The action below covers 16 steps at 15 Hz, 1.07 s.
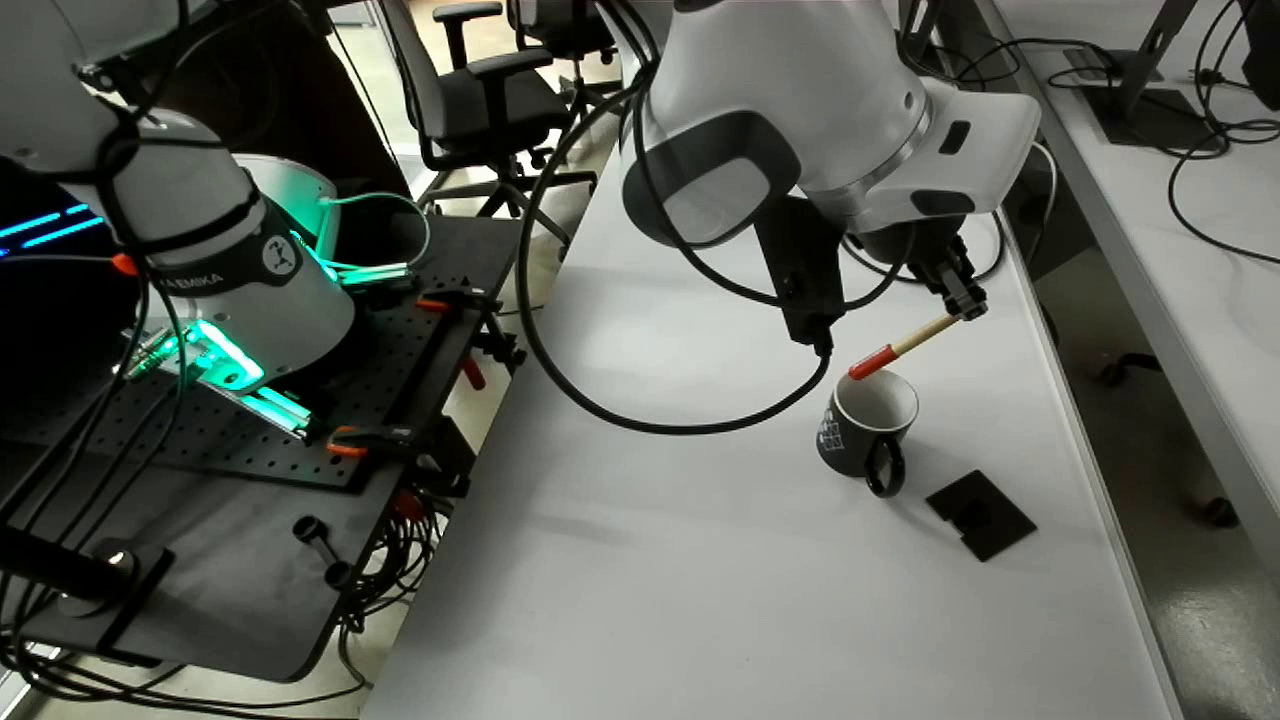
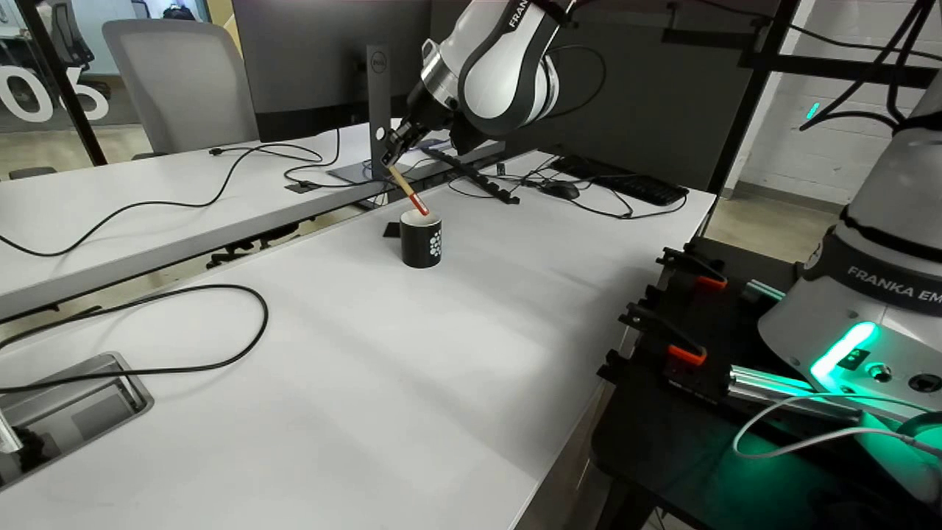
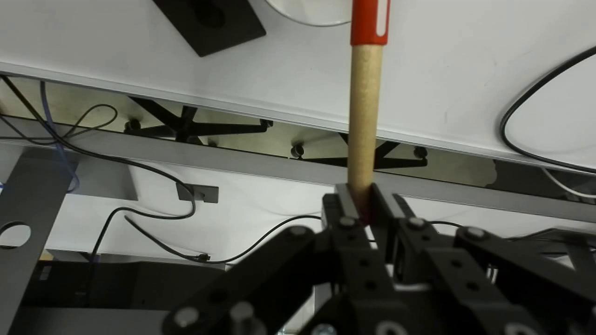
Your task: Pick up the pen and put it in the cup
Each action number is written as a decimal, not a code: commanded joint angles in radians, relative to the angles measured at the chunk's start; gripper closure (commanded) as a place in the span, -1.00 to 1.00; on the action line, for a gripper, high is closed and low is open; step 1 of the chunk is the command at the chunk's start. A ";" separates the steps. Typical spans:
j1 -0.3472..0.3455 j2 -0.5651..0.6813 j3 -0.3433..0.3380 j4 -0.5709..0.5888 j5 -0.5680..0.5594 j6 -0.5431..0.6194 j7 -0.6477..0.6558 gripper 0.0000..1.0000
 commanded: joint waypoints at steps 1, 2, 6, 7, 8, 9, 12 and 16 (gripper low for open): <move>0.011 -0.001 -0.012 0.002 -0.013 0.000 0.018 0.74; 0.011 -0.001 -0.012 0.002 -0.013 0.000 0.018 0.74; 0.013 -0.002 -0.015 0.002 -0.012 0.000 0.018 -0.08; 0.012 -0.002 -0.015 0.002 -0.012 0.000 0.018 -0.21; 0.013 -0.002 -0.016 0.002 -0.011 0.000 0.018 -0.35; 0.013 -0.002 -0.017 0.002 -0.011 0.000 0.018 -0.52; 0.012 -0.002 -0.017 0.003 -0.011 0.000 0.019 -0.96; 0.013 -0.002 -0.019 0.002 -0.011 0.000 0.018 -1.00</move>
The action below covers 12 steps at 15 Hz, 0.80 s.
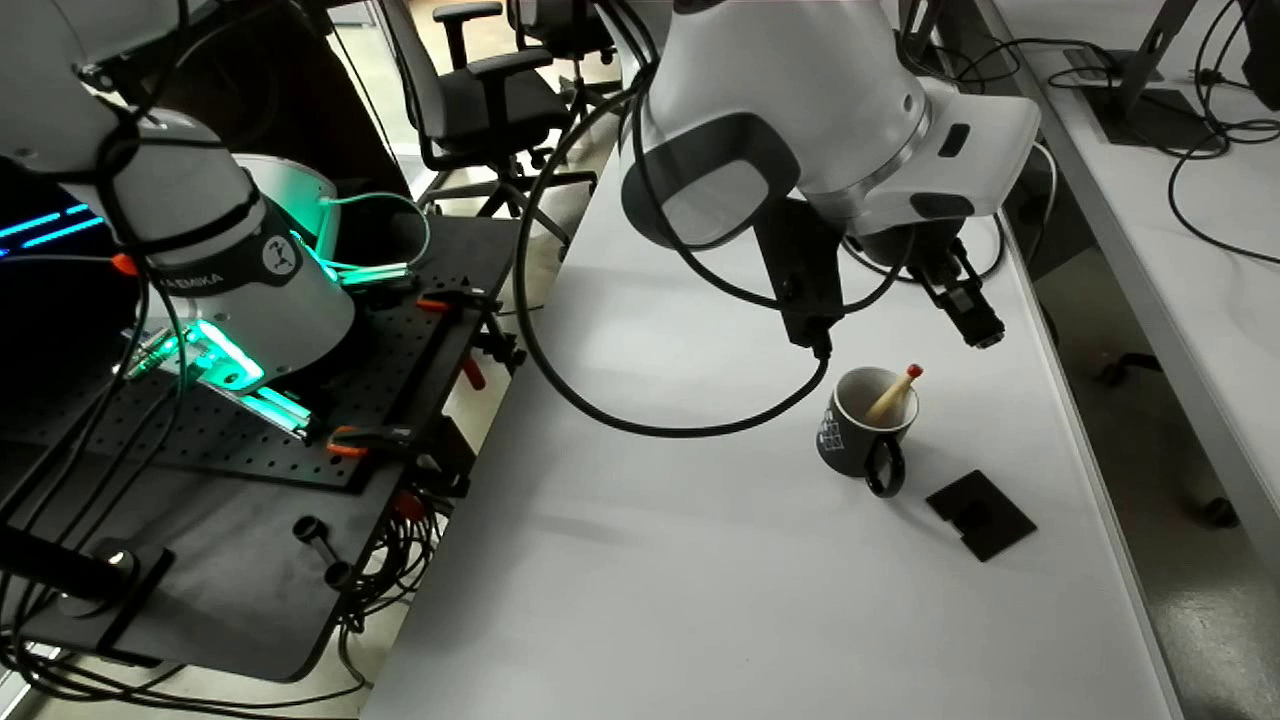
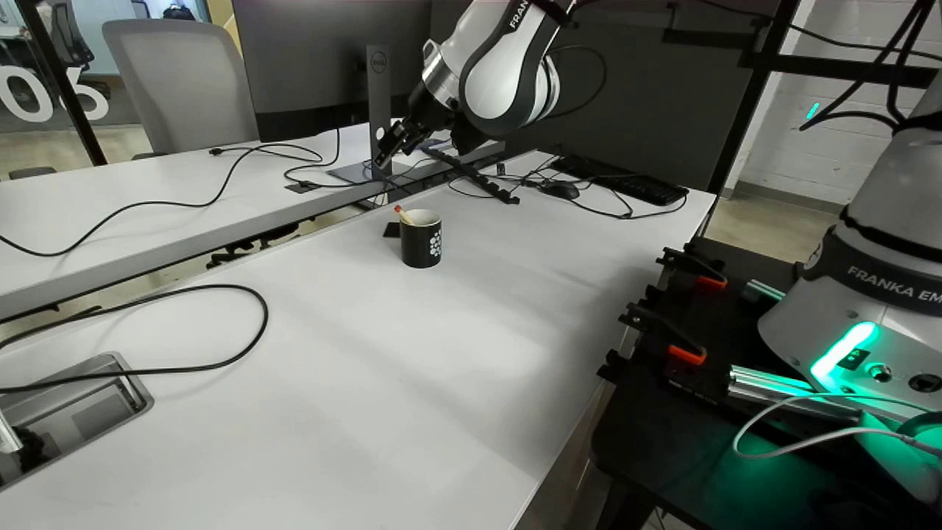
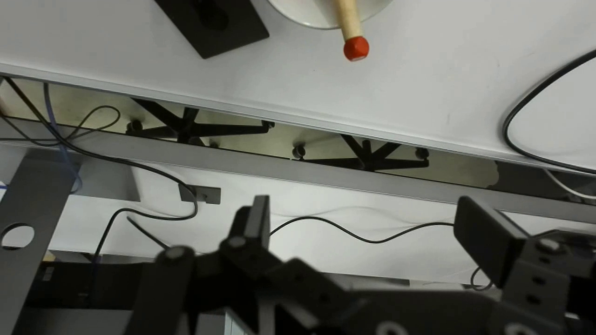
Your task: Pick up the pen and put it in the cup
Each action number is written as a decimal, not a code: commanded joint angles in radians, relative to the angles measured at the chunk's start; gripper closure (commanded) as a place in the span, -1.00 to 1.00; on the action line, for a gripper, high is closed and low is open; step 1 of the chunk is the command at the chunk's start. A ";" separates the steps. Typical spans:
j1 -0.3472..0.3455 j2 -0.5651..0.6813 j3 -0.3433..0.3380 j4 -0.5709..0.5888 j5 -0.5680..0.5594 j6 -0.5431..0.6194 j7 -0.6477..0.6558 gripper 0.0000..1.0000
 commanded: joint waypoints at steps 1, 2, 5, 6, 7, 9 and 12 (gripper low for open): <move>0.013 -0.002 -0.016 0.003 -0.010 0.000 0.018 -1.00; 0.013 -0.002 -0.016 0.003 -0.010 0.000 0.018 -1.00; 0.001 -0.002 -0.001 0.001 -0.003 -0.006 -0.003 -1.00; 0.000 -0.002 0.003 0.001 -0.009 -0.009 -0.007 -1.00; 0.002 -0.007 0.005 -0.003 -0.017 -0.008 -0.016 -1.00; 0.023 -0.025 -0.001 -0.013 -0.028 -0.014 -0.040 -1.00; 0.075 -0.052 -0.024 -0.020 -0.053 -0.012 -0.060 -1.00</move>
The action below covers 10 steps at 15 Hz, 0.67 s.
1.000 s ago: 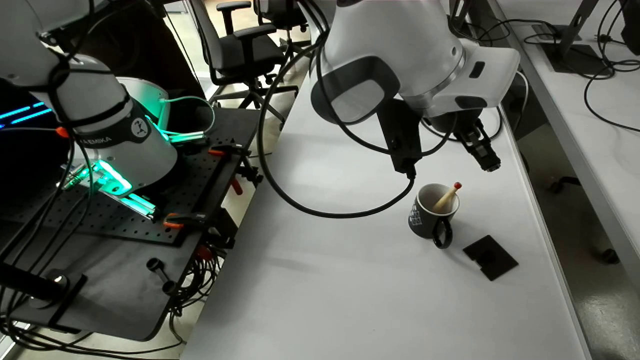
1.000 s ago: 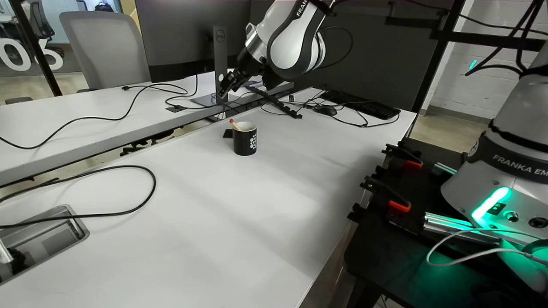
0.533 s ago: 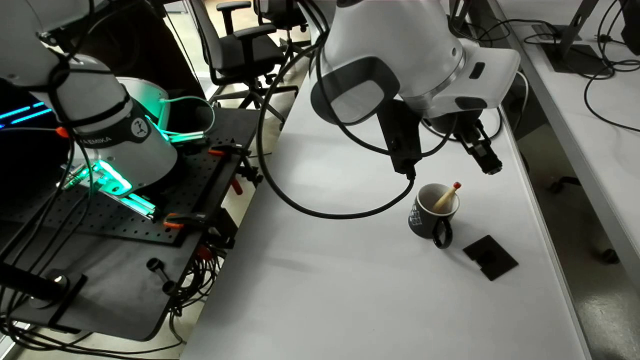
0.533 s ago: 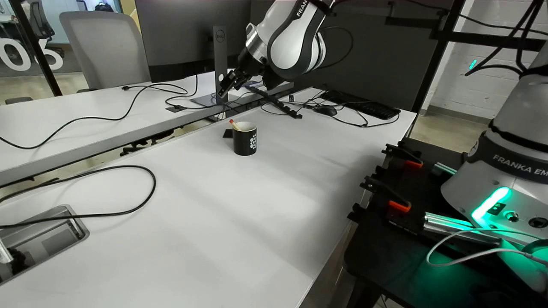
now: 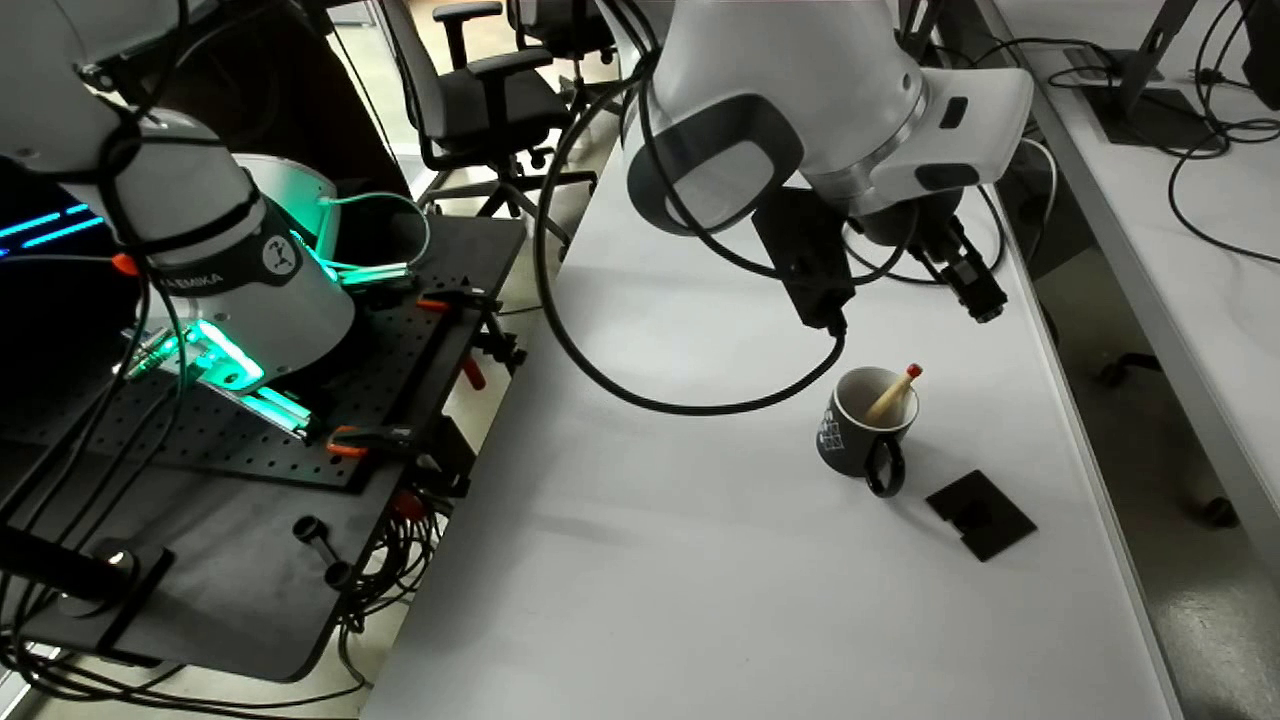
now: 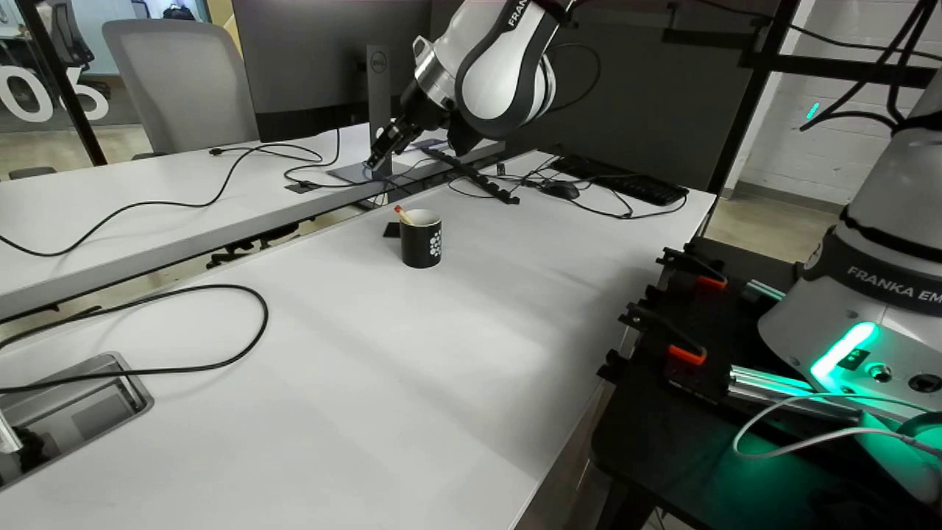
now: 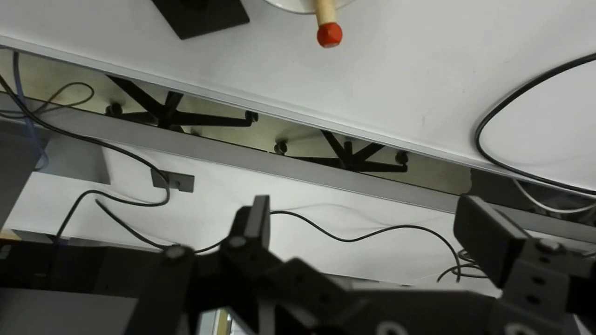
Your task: Pick up the pen and put it in the cup
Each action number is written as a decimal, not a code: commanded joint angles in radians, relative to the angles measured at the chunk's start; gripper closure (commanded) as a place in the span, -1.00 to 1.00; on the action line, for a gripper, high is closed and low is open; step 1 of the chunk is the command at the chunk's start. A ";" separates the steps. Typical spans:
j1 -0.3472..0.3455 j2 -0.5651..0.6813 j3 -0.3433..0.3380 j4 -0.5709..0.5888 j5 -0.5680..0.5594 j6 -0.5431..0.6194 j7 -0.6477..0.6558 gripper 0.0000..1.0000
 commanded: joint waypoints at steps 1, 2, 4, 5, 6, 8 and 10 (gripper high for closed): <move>0.069 -0.057 -0.038 -0.021 -0.039 -0.010 -0.021 -1.00; 0.087 -0.069 -0.046 -0.023 -0.043 -0.010 -0.028 -1.00; 0.128 -0.098 -0.073 -0.029 -0.045 -0.011 -0.046 -1.00; 0.149 -0.112 -0.088 -0.033 -0.044 -0.008 -0.057 -1.00; 0.177 -0.127 -0.112 -0.037 -0.034 -0.004 -0.066 -1.00; 0.226 -0.154 -0.163 -0.043 -0.019 -0.003 -0.084 -1.00; 0.249 -0.169 -0.187 -0.050 -0.029 0.000 -0.098 -1.00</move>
